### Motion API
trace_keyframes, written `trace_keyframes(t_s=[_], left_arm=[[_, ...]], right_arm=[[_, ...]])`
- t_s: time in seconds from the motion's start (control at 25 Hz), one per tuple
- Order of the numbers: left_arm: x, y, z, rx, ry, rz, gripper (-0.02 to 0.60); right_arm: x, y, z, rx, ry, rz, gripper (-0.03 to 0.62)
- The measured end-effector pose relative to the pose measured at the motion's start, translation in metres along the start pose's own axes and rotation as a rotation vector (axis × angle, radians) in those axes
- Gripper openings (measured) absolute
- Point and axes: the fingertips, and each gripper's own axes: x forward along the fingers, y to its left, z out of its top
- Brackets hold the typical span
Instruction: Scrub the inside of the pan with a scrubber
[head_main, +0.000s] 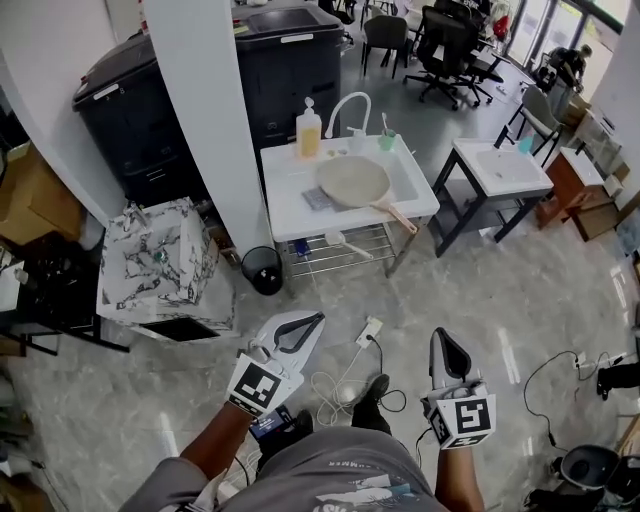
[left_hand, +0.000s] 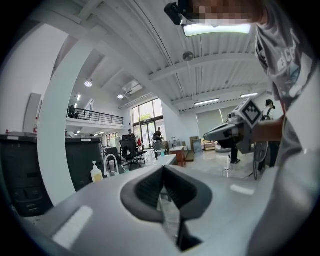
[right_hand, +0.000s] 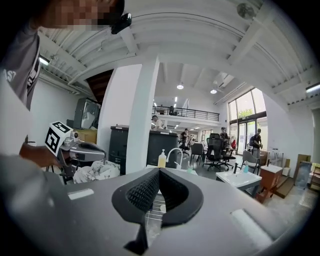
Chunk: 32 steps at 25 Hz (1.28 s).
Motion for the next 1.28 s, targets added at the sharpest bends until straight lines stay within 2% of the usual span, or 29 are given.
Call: trace_keyframes(t_s=[0.08,0.2,0.32,0.44,0.72,0.88,1.0,1.28], left_arm=[[0.019,0.004,0.002,0.005,0.003,0.046,0.003],[0.061,0.012,0.007,-0.028,0.006,0.109,0.003],[0.107,0.009,0.015,-0.048,0.012,0.130,0.003],[0.146,0.006,0.027,-0.034,0.014,0.145,0.003],[0.209,0.013,0.041,-0.024,0.070,0.208,0.003],[0.232,0.016,0.043,0.005,0.096,0.229,0.003],[0.249,0.019,0.046,-0.006,0.105,0.245,0.003],[0.279,0.055,0.032,0.002,0.129,0.261,0.003]], right_arm=[[0.019,-0.021,0.000,0.004,-0.009,0.033,0.000],[0.049,-0.057,0.006,-0.005,-0.039,0.081,0.000],[0.070,-0.092,0.002,0.006,-0.033,0.121,0.000],[0.088,-0.129,-0.007,0.026,-0.001,0.139,0.000],[0.124,-0.193,-0.010,0.064,-0.010,0.206,0.000],[0.135,-0.219,-0.015,0.070,-0.033,0.236,0.000],[0.146,-0.238,-0.023,0.078,-0.033,0.242,0.000],[0.184,-0.248,-0.027,0.073,-0.012,0.259,0.000]])
